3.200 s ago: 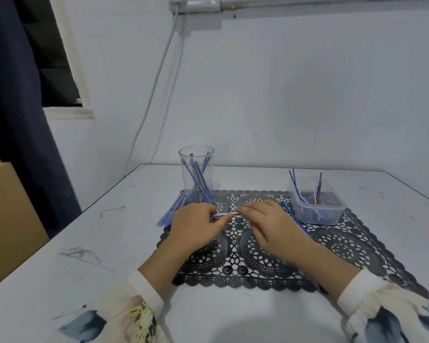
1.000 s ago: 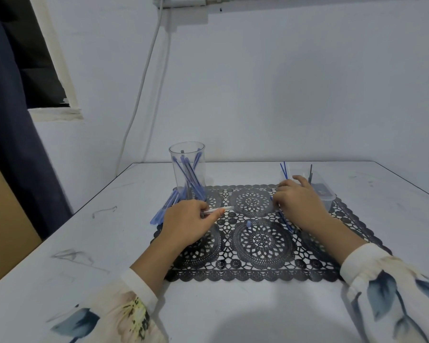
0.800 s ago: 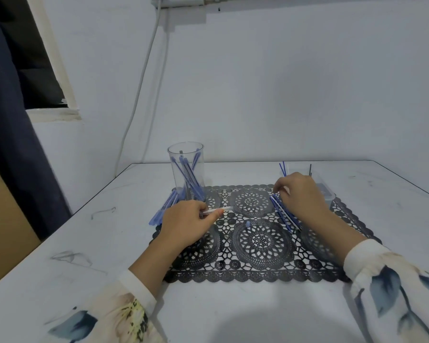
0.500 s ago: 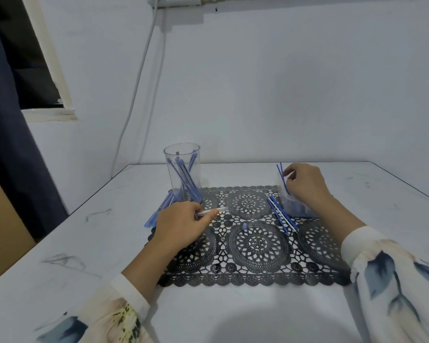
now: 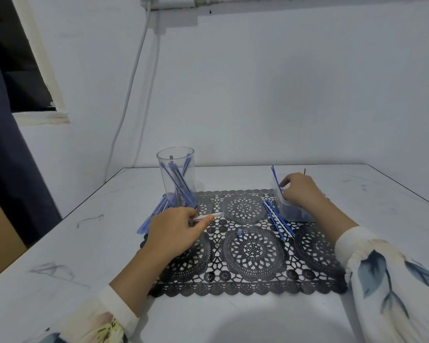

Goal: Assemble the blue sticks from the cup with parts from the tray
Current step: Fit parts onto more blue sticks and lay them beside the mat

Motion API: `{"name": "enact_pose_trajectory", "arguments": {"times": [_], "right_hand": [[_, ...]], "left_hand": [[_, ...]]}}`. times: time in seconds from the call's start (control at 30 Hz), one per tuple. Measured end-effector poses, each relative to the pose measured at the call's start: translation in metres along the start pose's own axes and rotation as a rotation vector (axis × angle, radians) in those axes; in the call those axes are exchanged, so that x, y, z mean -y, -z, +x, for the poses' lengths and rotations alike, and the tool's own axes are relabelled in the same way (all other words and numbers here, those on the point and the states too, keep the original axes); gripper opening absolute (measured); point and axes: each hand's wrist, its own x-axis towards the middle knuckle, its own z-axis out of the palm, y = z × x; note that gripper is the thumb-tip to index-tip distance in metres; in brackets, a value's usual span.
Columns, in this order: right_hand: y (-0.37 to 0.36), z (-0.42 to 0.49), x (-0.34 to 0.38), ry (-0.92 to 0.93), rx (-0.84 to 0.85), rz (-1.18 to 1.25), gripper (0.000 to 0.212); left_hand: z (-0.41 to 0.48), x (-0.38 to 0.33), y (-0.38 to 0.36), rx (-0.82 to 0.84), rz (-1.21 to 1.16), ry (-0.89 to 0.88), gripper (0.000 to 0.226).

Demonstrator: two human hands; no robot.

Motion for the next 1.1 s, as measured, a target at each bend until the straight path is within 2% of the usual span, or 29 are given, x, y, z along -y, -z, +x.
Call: {"name": "enact_pose_trajectory", "arguments": {"times": [0.17, 0.27, 0.67, 0.8, 1.0, 1.1], "right_hand": [[-0.003, 0.001, -0.005, -0.026, -0.048, 0.161, 0.045], [-0.002, 0.001, -0.005, -0.034, -0.077, 0.178, 0.046], [-0.006, -0.002, -0.006, -0.014, -0.209, 0.217, 0.041], [-0.006, -0.004, -0.006, -0.008, -0.248, 0.269, 0.03], [0.0, -0.011, 0.005, 0.137, -0.32, 0.363, 0.015], [0.007, -0.019, 0.021, 0.252, -0.317, 0.382, 0.018]], "left_hand": [[0.0, 0.001, -0.001, -0.006, 0.0, -0.008, 0.053], [0.0, 0.001, -0.001, -0.004, 0.0, -0.001, 0.054], [-0.001, 0.0, 0.002, -0.003, -0.015, 0.009, 0.052], [-0.001, 0.001, 0.003, -0.003, -0.008, 0.007, 0.052], [0.001, 0.006, -0.001, -0.006, -0.02, 0.034, 0.055], [0.002, 0.008, -0.002, -0.014, -0.01, 0.035, 0.059]]}}
